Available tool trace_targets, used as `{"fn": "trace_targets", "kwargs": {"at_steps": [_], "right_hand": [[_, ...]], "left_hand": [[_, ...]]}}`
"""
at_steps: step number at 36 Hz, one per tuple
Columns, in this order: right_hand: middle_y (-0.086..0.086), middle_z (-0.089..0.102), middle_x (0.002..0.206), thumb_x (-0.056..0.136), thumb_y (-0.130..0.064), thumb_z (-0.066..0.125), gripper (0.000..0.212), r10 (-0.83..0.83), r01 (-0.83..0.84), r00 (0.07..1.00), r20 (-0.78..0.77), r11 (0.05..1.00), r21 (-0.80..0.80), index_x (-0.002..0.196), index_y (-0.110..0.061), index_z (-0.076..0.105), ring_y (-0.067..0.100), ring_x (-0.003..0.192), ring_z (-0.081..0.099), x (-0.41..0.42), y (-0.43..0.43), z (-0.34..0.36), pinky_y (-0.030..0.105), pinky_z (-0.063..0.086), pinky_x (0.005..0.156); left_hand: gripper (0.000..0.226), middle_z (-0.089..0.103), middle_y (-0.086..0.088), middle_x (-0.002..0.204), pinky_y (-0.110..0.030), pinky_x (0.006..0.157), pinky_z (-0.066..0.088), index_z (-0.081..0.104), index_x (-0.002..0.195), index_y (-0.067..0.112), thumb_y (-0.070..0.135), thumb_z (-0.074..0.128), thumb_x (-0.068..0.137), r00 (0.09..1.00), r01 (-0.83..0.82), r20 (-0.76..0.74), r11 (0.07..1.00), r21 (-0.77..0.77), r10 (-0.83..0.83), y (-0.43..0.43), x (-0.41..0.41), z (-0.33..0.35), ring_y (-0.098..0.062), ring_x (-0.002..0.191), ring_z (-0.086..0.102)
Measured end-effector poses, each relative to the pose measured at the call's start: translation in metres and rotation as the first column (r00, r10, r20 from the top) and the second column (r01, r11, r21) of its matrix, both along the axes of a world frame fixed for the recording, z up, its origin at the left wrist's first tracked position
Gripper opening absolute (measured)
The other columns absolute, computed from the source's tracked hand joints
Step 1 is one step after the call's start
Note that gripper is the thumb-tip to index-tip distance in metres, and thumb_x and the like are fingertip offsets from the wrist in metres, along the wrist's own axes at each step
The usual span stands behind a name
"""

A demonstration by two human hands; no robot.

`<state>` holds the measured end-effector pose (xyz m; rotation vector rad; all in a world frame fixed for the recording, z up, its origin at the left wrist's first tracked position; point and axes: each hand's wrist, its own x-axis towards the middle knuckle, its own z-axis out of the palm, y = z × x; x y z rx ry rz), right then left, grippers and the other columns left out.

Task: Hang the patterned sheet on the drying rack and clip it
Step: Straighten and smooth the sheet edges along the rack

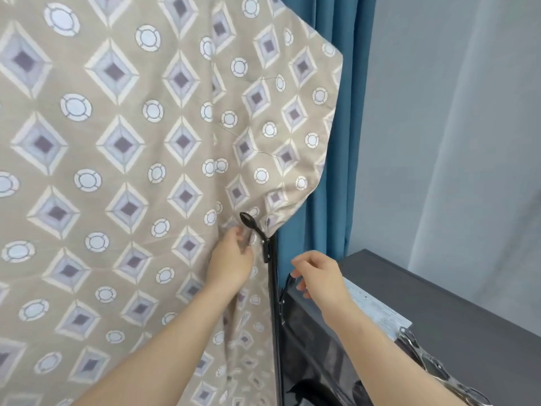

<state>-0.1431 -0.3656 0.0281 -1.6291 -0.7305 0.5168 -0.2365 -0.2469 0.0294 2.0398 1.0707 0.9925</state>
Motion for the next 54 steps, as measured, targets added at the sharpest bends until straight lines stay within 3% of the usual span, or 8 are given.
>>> {"fn": "trace_targets", "kwargs": {"at_steps": [7,11,16,25,36,41,48,54], "right_hand": [[-0.002,0.059,0.068,0.087,-0.011,0.050,0.021,0.002,-0.002,1.000,0.017,1.000,0.013,0.070,-0.019,0.058,0.013,0.052,0.047,0.019,0.023,0.002,0.023,0.040,0.053],[-0.002,0.058,0.068,0.089,-0.010,0.049,0.022,0.007,-0.008,1.000,0.019,0.998,0.060,0.071,-0.020,0.058,0.013,0.053,0.047,0.027,0.034,0.006,0.022,0.041,0.053],[-0.002,0.057,0.065,0.089,-0.008,0.047,0.024,0.039,-0.041,0.999,0.025,0.996,0.076,0.070,-0.019,0.057,0.013,0.051,0.045,0.030,0.048,0.008,0.020,0.037,0.048],[-0.002,0.057,0.065,0.090,-0.007,0.047,0.023,0.130,-0.134,0.990,0.047,0.987,0.092,0.072,-0.018,0.058,0.011,0.050,0.046,0.039,0.059,0.009,0.020,0.038,0.051],[0.000,0.056,0.070,0.091,-0.004,0.047,0.025,0.200,-0.196,0.979,-0.030,0.976,0.091,0.070,-0.017,0.052,0.017,0.064,0.051,0.068,0.051,-0.003,0.025,0.042,0.059],[-0.002,0.035,0.052,0.092,-0.001,0.041,0.038,0.218,-0.157,0.919,-0.329,0.967,0.202,0.060,-0.017,0.030,0.014,0.054,0.031,0.090,0.049,0.001,0.017,0.033,0.047],[0.008,0.056,0.071,0.088,-0.017,0.043,0.018,0.247,-0.110,0.885,-0.396,0.935,0.337,0.099,-0.009,0.054,0.021,0.061,0.051,0.114,0.056,0.034,0.027,0.042,0.055],[0.008,0.070,0.089,0.093,-0.036,0.048,0.029,0.452,-0.226,0.770,-0.450,0.853,0.471,0.092,-0.015,0.069,0.026,0.081,0.065,0.108,0.075,0.081,0.037,0.052,0.079]], "left_hand": [[0.019,0.061,0.003,0.077,-0.021,0.059,0.035,0.063,0.102,0.011,0.021,0.048,0.095,0.998,0.055,-0.015,0.996,0.065,-0.054,0.018,0.016,-0.004,-0.018,0.079,0.053],[0.023,0.046,-0.001,0.060,-0.018,0.048,0.027,0.048,0.074,0.011,0.015,0.043,0.096,0.993,-0.028,0.118,0.996,0.081,0.018,0.031,0.012,-0.005,-0.022,0.064,0.046],[0.021,0.055,-0.019,0.092,-0.026,0.067,0.032,0.049,0.086,0.005,0.012,0.034,0.100,0.933,-0.070,0.353,0.998,-0.004,0.067,0.037,-0.001,0.010,-0.033,0.097,0.052],[0.027,0.065,-0.004,0.085,-0.038,0.096,0.042,0.066,0.078,0.018,0.018,0.045,0.096,0.779,0.072,0.620,0.971,-0.230,0.089,0.018,-0.009,0.032,-0.023,0.093,0.059],[0.022,0.055,0.000,0.063,-0.010,0.045,0.039,0.062,0.080,0.015,0.015,0.047,0.095,0.918,0.296,0.301,0.952,-0.081,-0.259,-0.036,0.007,0.037,-0.001,0.042,0.050],[0.021,0.059,0.012,0.068,-0.021,0.059,0.046,0.060,0.079,0.030,0.013,0.054,0.091,0.915,0.076,0.385,0.989,0.127,-0.120,-0.031,0.018,0.039,-0.001,0.053,0.056],[0.020,0.057,0.019,0.086,-0.028,0.077,0.048,0.058,0.083,0.038,0.019,0.056,0.088,0.963,-0.099,0.270,0.921,0.378,-0.007,-0.027,0.035,0.063,0.003,0.076,0.054],[0.036,0.045,0.008,0.127,-0.027,0.092,0.029,0.054,0.120,0.026,0.032,0.057,0.085,0.973,-0.191,0.022,0.743,0.642,0.231,-0.017,0.053,0.085,-0.018,0.117,0.038]]}}
